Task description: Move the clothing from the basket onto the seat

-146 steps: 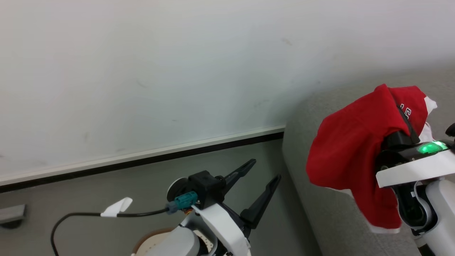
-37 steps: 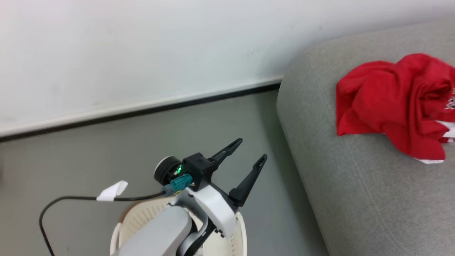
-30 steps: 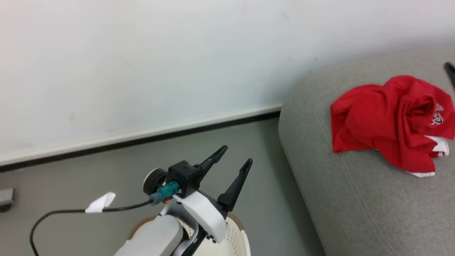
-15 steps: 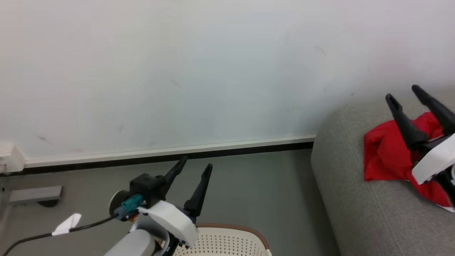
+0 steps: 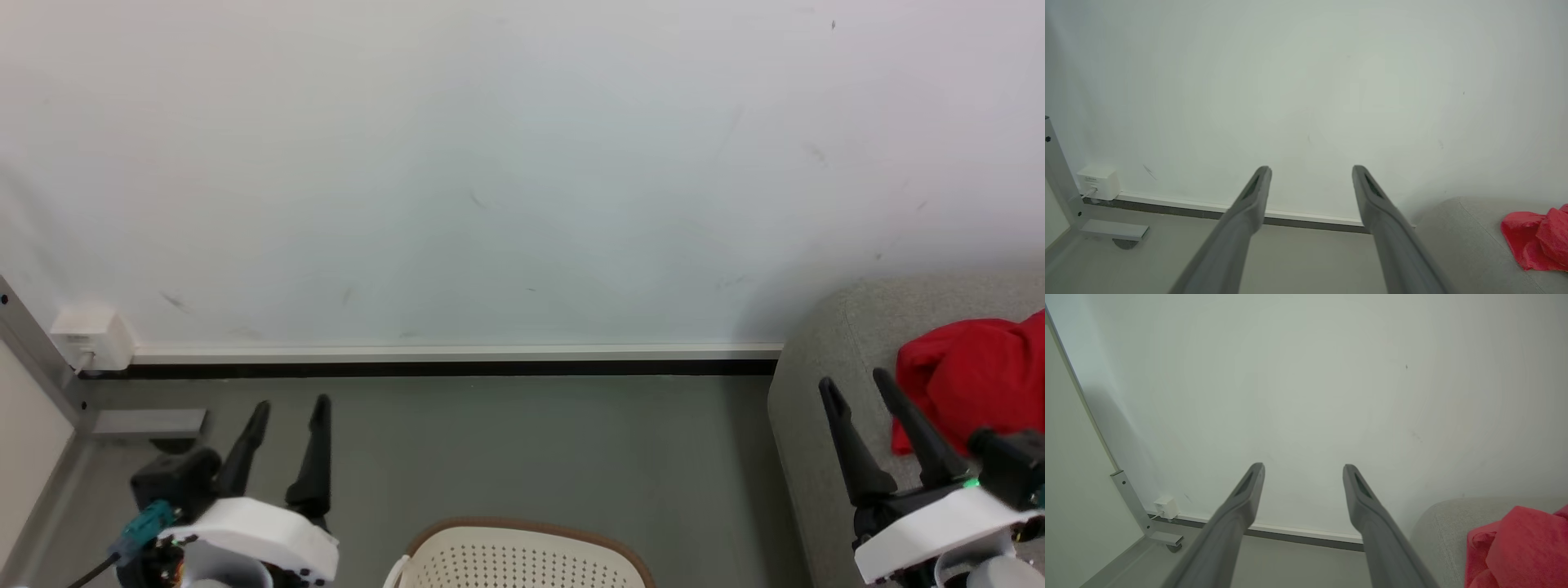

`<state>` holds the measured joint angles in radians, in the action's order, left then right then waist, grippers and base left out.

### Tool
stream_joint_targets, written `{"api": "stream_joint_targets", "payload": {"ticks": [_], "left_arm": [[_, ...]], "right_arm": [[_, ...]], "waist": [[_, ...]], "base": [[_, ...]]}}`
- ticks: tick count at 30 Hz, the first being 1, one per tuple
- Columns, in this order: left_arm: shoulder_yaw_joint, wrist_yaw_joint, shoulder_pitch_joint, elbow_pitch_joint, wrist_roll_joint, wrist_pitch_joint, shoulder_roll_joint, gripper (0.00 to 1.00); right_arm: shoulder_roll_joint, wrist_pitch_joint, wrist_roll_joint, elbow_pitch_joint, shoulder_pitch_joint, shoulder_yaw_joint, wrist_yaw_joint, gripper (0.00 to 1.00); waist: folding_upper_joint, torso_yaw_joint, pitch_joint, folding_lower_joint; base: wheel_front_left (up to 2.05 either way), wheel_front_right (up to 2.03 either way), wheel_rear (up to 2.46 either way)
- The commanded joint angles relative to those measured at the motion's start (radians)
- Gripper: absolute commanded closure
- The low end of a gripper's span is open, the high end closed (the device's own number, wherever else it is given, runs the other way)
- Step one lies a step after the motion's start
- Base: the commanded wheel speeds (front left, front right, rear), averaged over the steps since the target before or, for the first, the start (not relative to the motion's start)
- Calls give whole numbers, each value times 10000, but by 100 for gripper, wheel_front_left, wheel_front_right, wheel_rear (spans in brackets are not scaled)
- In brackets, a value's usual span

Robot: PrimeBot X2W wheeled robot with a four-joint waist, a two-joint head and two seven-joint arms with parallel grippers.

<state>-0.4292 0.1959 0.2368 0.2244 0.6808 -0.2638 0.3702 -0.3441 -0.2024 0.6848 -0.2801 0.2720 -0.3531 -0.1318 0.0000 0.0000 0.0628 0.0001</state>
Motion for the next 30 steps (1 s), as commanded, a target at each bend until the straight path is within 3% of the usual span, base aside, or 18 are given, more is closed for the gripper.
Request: {"api": "stream_joint_targets", "payload": {"ticks": [1,6,14,22,30], "left_arm": [[209,68,-230,-92,-129,-5,83,0],[1192,266,-1158,-297,-863,-4,-135,0],[2496,-16,-2149,-367,-2295,-6,-903,0],[3784,-847,-2633,-198,-3135,-6,-1773,0],[4621,-1451,-2791,-52,-3981,-6,-2408,0]], "right_arm": [[75,-96,-182,-7,-278,124,24,0],[668,-472,-1186,135,-1041,771,24,0],[1449,-628,-2509,752,-1757,1614,24,0],[2143,-627,-3214,1094,-2449,2271,24,0],[2252,-629,-3443,675,-2550,2125,24,0]], "waist": [[0,-8,4,-1],[0,-46,0,-1],[0,-136,-147,-1],[0,-159,-186,-1],[0,-277,-184,-1]], "base": [[0,0,0],[0,0,0],[0,0,0],[0,0,0],[0,0,0]]}}
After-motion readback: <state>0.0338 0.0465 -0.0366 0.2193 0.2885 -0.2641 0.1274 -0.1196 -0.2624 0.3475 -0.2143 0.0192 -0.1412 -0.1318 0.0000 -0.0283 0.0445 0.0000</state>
